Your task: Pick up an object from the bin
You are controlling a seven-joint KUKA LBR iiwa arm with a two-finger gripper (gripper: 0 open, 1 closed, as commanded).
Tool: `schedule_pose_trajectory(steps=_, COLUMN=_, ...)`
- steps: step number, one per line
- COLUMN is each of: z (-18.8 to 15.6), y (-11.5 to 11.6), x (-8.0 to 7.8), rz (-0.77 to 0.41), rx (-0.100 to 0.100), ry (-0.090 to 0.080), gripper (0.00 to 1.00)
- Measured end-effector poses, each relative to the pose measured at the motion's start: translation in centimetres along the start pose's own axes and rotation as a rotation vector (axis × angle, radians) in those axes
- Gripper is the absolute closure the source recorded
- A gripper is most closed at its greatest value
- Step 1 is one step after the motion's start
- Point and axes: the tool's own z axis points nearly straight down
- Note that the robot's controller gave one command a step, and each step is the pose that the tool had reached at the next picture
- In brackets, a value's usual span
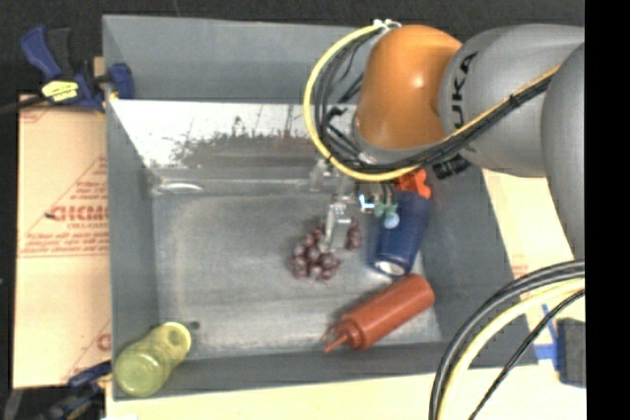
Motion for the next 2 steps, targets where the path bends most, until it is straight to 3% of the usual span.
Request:
schedule_pose_trajectory(steps=1, z=0.4, y=-3.3, x=-2.8, rz=-0.04, rx=0.0, ry=-0.015, gripper=0.0)
schedule_pose_trajectory(steps=2, z=6.4, y=-2.0, x=2.0, rz=-0.208, rx=-0.001, ry=-0.014, gripper=1.0)
